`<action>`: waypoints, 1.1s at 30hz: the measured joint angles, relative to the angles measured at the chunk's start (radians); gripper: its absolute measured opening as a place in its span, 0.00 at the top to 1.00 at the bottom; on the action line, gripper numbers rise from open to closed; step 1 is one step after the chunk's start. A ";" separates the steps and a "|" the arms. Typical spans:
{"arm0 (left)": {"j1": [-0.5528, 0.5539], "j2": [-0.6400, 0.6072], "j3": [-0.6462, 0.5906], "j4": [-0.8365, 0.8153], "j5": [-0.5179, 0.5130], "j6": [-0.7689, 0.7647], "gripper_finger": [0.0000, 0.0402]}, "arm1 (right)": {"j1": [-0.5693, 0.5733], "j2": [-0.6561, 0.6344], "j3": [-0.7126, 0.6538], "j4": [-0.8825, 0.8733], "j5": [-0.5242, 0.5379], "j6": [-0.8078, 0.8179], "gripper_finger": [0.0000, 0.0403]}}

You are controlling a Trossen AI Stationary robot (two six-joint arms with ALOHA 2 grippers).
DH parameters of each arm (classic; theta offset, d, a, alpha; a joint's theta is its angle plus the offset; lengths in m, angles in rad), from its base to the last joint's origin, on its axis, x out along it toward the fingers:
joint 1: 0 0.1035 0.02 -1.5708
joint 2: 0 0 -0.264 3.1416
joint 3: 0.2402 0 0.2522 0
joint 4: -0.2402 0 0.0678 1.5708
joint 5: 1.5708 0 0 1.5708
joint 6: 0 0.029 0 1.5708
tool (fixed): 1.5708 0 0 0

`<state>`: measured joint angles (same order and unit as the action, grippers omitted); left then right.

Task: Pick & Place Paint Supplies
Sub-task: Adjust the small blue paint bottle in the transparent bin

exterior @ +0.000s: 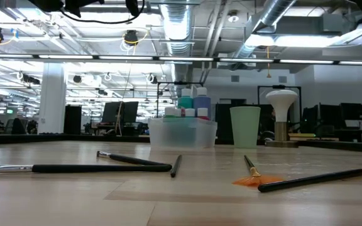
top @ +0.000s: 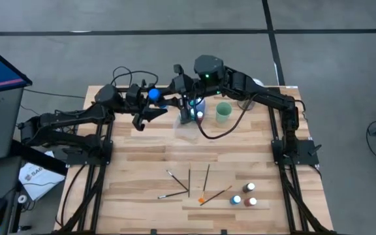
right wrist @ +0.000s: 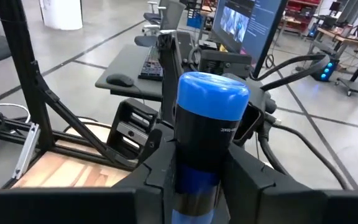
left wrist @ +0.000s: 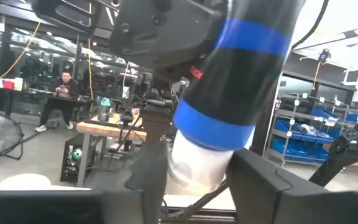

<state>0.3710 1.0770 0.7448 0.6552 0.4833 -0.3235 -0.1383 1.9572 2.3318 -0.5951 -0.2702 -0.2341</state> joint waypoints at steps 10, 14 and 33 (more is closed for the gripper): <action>0.000 -0.001 0.000 0.000 0.004 -0.019 0.71 | -0.001 0.000 0.000 -0.005 -0.005 0.030 0.73; 0.000 -0.003 0.000 -0.004 0.003 -0.052 0.69 | -0.001 0.000 0.001 -0.016 -0.005 0.030 0.66; 0.006 -0.019 0.001 -0.036 0.060 -0.433 0.69 | -0.061 -0.132 -0.001 -0.269 0.126 -0.195 0.37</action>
<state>0.3767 1.0584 0.7456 0.6189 0.5431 -0.7570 -0.1992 1.8253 2.3311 -0.8641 -0.1438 -0.4288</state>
